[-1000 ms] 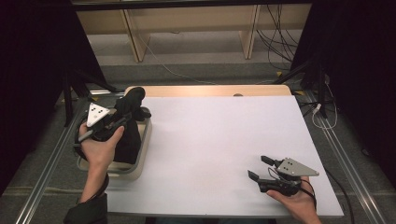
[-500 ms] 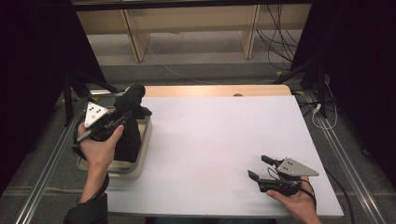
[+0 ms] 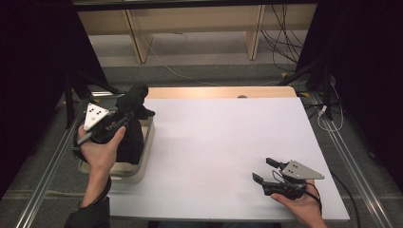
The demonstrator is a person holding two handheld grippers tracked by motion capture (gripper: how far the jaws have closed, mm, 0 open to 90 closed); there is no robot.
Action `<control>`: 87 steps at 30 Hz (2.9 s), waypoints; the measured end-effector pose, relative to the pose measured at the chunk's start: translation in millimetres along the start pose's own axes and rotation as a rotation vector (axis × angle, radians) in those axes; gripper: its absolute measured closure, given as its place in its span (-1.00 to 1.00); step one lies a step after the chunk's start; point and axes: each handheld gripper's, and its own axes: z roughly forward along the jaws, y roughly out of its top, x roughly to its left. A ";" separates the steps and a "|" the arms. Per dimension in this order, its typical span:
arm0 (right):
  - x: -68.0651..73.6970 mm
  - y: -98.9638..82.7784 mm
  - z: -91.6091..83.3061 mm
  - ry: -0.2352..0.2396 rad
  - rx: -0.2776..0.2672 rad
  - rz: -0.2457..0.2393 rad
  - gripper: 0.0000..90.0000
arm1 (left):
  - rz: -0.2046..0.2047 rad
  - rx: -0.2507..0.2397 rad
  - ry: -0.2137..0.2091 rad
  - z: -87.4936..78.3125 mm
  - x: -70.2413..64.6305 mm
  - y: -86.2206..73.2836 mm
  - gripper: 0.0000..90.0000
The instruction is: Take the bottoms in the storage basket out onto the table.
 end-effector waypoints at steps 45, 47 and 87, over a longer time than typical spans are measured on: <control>0.1 0.3 -0.8 -0.011 0.006 -0.008 -0.47 | 0.019 -0.085 -0.052 -17.0 -21.4 20.2 0.51; 0.1 0.3 -0.8 -0.011 0.006 -0.008 -0.47 | 0.023 -0.086 -0.054 -17.8 -21.9 21.1 0.51; 0.2 0.2 -1.3 -0.011 0.004 -0.007 -0.46 | 0.029 -0.107 -0.175 -21.4 -56.1 30.0 0.51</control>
